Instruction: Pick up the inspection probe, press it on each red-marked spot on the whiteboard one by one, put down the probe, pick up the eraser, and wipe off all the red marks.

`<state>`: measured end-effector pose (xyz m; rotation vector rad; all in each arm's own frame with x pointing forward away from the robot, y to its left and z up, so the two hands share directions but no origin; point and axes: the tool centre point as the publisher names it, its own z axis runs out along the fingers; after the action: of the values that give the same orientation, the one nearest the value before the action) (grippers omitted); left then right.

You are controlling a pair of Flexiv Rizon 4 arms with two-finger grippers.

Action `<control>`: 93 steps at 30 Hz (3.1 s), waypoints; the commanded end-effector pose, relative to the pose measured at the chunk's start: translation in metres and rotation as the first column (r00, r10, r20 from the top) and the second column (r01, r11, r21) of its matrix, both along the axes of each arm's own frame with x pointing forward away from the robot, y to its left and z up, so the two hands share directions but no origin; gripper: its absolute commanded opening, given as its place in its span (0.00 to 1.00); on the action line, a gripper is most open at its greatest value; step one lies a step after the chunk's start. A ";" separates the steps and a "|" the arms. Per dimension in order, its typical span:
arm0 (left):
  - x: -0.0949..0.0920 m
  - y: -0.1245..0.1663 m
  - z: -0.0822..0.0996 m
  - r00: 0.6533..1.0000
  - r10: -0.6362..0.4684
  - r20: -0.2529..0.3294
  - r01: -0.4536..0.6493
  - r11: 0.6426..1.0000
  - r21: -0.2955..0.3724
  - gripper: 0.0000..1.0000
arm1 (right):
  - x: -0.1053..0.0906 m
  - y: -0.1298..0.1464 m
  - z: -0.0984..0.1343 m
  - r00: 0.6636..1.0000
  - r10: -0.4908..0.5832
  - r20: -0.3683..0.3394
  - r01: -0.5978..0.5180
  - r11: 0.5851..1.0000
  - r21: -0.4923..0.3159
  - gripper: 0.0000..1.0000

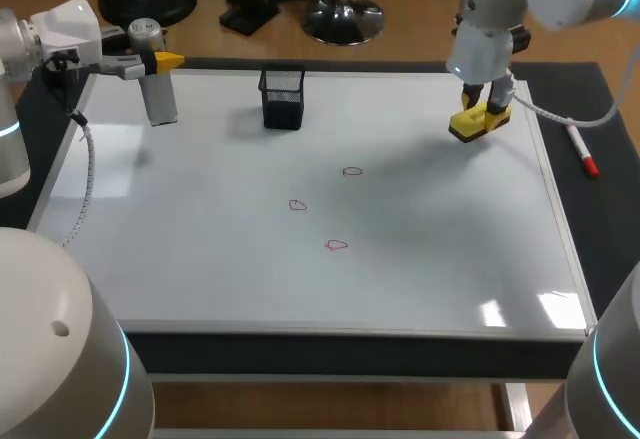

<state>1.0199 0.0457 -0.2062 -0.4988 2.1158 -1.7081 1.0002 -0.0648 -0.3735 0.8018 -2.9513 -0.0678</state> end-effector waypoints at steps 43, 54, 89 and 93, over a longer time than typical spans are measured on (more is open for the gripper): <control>-0.043 -0.029 0.003 0.997 -0.073 0.028 0.073 0.997 -0.014 0.00 | -0.002 -0.002 0.001 1.000 0.002 0.005 -0.002 1.000 0.000 0.00; -0.090 -0.082 0.000 0.983 -0.183 0.027 0.184 0.982 -0.032 0.00 | -0.002 -0.002 0.001 1.000 0.002 0.005 -0.002 1.000 0.000 0.00; -0.159 -0.209 -0.038 0.865 -0.501 0.012 0.501 0.863 -0.067 0.00 | -0.002 -0.002 0.001 1.000 0.002 0.005 -0.002 1.000 0.000 0.00; -0.159 -0.216 -0.044 0.857 -0.515 0.005 0.514 0.854 -0.082 0.00 | -0.002 -0.002 0.001 1.000 0.002 0.005 -0.002 1.000 0.000 0.00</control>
<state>0.8537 -0.1640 -0.2441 0.0346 2.3373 -2.0569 0.9979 -0.0659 -0.3731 0.8046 -2.9569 -0.0694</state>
